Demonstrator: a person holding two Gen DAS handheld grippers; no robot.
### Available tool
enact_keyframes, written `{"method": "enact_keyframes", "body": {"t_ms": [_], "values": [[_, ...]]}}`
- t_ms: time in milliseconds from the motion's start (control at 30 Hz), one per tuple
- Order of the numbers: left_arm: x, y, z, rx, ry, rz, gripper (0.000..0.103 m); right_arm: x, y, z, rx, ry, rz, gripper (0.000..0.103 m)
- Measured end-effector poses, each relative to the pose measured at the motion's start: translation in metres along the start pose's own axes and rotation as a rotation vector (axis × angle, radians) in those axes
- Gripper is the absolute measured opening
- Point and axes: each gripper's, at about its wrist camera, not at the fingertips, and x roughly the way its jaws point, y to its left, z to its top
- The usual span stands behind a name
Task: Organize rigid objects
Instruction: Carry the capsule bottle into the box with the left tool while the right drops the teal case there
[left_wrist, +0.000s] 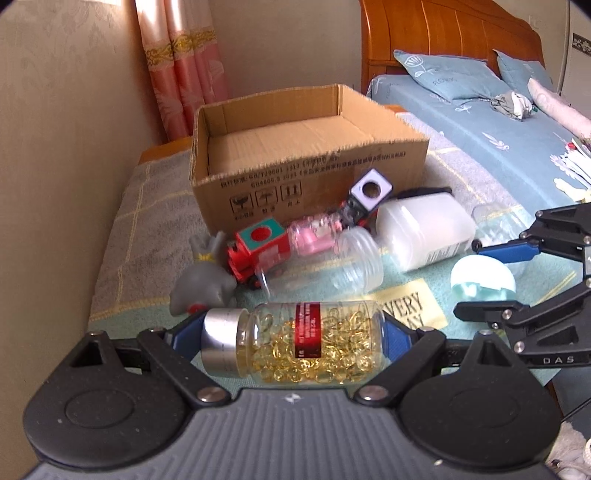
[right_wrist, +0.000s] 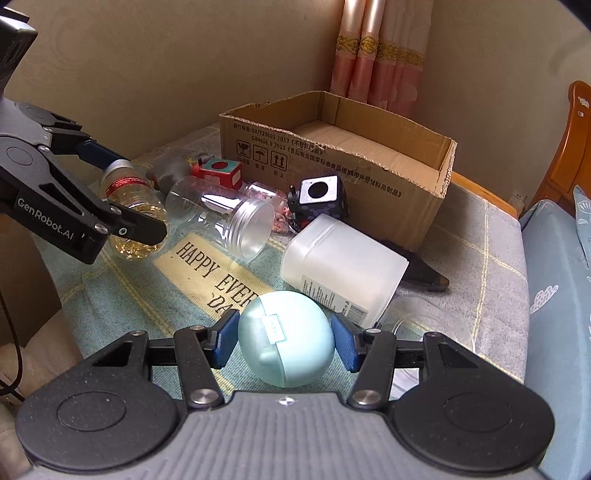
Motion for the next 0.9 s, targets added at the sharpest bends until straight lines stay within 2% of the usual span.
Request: {"method": "enact_keyframes", "body": {"t_ms": [233, 433, 567, 667, 900], "values": [[-0.008, 0.007, 0.047, 0.018, -0.074, -0.005, 0.093, -0.017, -0.013, 0.029, -0.023, -0.057, 0.013, 0.059], [0.009, 0.021, 0.104, 0.023, -0.121, 0.016, 0.093, -0.018, -0.045, 0.072, 0.009, -0.125, -0.011, 0.059], [0.038, 0.035, 0.145, 0.014, -0.108, 0.034, 0.093, -0.004, -0.069, 0.106, 0.030, -0.148, -0.036, 0.059], [0.064, 0.041, 0.171, 0.013, -0.093, 0.055, 0.093, 0.019, -0.086, 0.125, 0.060, -0.124, -0.050, 0.059], [0.124, 0.053, 0.204, 0.002, -0.011, 0.068, 0.093, 0.068, -0.105, 0.143, 0.107, -0.059, -0.065, 0.059]]}}
